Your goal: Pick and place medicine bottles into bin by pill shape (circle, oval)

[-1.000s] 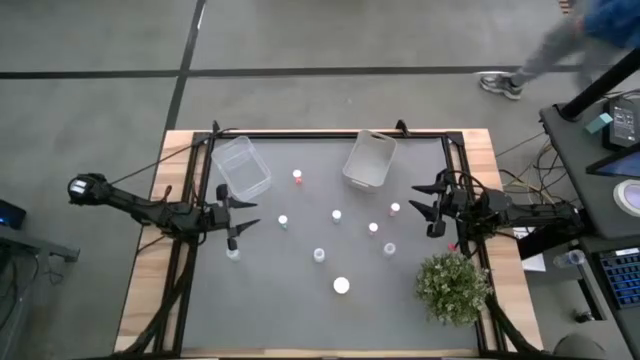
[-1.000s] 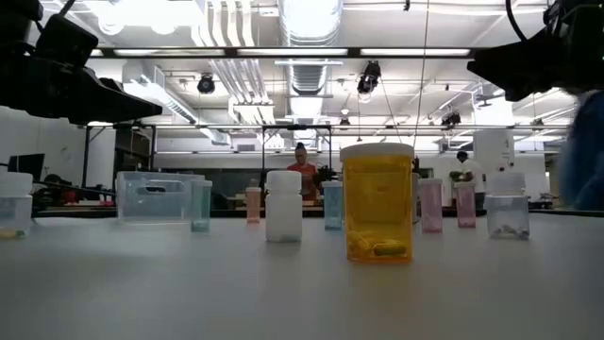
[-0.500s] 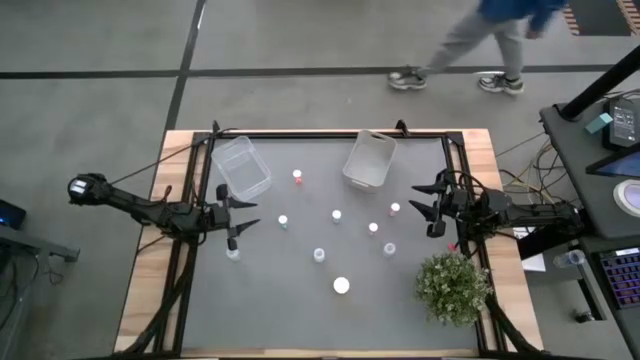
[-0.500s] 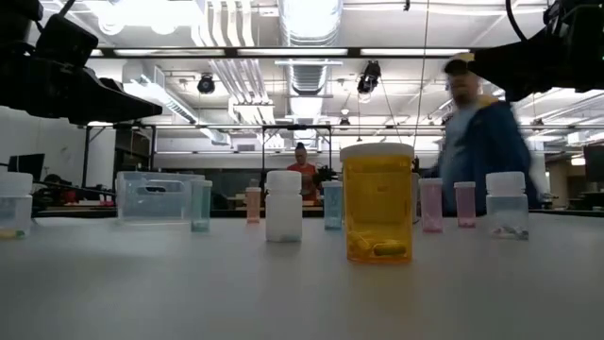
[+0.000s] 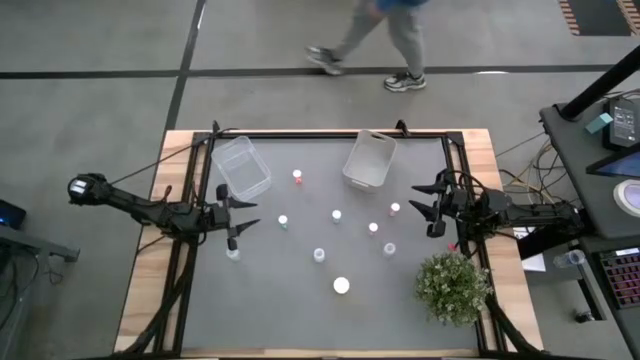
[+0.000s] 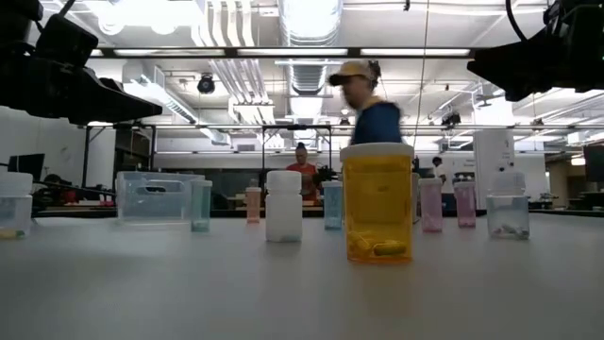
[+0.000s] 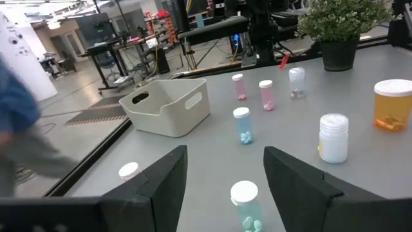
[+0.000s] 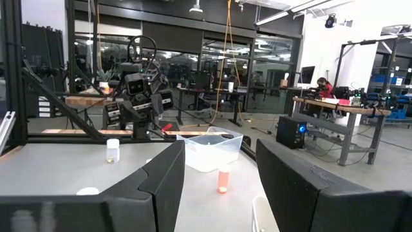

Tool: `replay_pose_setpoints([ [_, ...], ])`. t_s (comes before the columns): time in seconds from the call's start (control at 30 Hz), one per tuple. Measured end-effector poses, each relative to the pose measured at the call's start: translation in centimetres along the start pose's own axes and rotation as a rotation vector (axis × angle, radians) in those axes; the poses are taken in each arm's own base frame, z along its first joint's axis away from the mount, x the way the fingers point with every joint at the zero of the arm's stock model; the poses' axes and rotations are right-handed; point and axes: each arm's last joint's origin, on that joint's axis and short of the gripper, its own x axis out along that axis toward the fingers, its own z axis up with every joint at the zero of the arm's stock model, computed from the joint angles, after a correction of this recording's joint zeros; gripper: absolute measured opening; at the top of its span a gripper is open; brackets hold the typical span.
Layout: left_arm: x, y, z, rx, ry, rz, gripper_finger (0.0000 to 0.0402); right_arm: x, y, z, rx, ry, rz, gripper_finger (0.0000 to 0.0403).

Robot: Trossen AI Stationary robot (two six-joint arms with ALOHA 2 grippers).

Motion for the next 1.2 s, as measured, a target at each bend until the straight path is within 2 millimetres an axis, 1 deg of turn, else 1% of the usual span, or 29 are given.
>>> replay_pose_setpoints([
  [1.07,0.00,0.01,0.09,-0.004,-0.008,0.001,0.0191,0.00,0.00,0.00,0.002,0.000,0.000,0.0183],
  [1.1,0.00,0.04,0.21,-0.012,-0.019,0.003,0.0191,0.00,0.00,-0.01,0.030,0.001,0.000,0.0183],
  [1.13,-0.01,0.07,0.40,-0.028,-0.037,0.006,0.0191,0.00,0.01,0.00,0.123,0.000,0.004,0.0183],
  [1.2,-0.04,0.19,0.97,-0.128,-0.091,0.011,0.0191,0.00,0.07,0.01,0.430,0.001,0.019,0.0183],
])
